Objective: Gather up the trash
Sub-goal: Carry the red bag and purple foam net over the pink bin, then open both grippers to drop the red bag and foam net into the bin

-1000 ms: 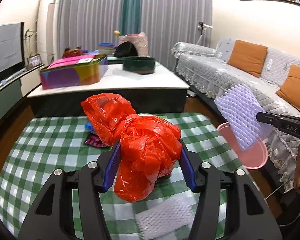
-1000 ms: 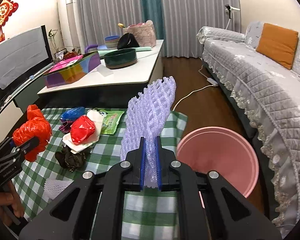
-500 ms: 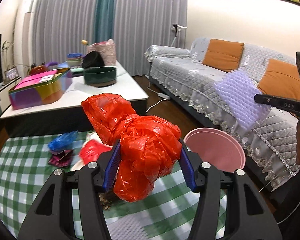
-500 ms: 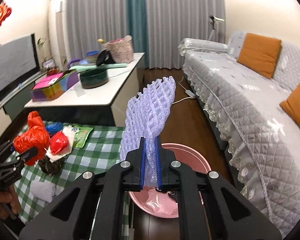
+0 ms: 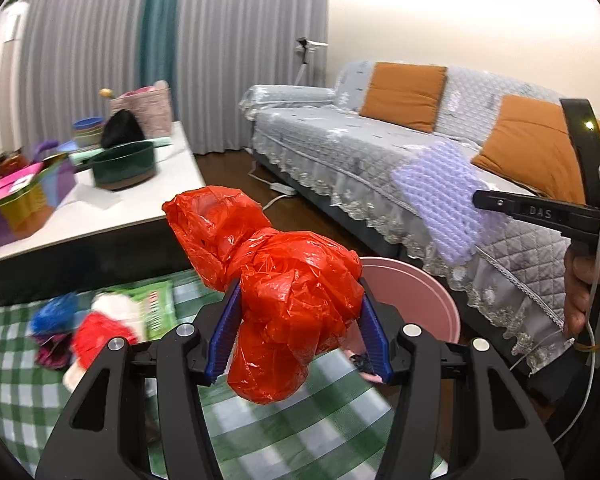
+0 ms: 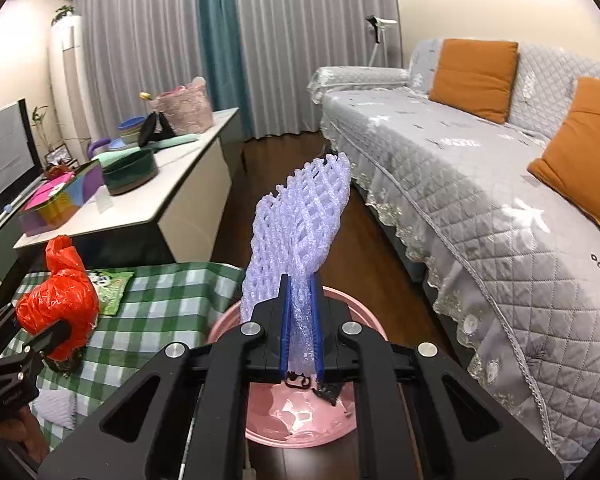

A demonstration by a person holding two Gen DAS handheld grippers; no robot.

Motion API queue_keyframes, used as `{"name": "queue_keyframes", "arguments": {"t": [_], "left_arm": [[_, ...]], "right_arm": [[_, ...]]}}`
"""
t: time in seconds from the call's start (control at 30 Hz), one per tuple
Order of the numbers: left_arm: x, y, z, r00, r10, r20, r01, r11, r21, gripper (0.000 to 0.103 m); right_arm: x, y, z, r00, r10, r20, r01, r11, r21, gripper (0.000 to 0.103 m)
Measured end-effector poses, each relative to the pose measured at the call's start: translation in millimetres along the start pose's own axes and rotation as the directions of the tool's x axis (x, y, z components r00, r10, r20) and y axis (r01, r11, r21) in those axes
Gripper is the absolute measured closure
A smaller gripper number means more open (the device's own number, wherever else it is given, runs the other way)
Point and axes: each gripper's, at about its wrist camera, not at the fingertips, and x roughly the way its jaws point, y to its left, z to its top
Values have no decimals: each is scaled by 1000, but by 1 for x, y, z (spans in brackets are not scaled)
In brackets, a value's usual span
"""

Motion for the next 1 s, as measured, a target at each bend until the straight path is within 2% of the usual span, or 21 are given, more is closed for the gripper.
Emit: {"name": "queue_keyframes", "arguments": {"t": [0.5,0.93,1.0], "left_arm": [[81,-41,7,993,-101,-62,105,993,63,49],[104,-56,7,985,-148,-92,155,985,77,48],[106,-58,8,982,-160,-95,168,982,80,43]], "right_arm": [[28,-30,-7,997,-61,-55,63,997,38,93],[35,-32,-6,996,-62,-63,65,997,51,91],[36,-33,-6,996,-72,-61,75,996,55,90]]}}
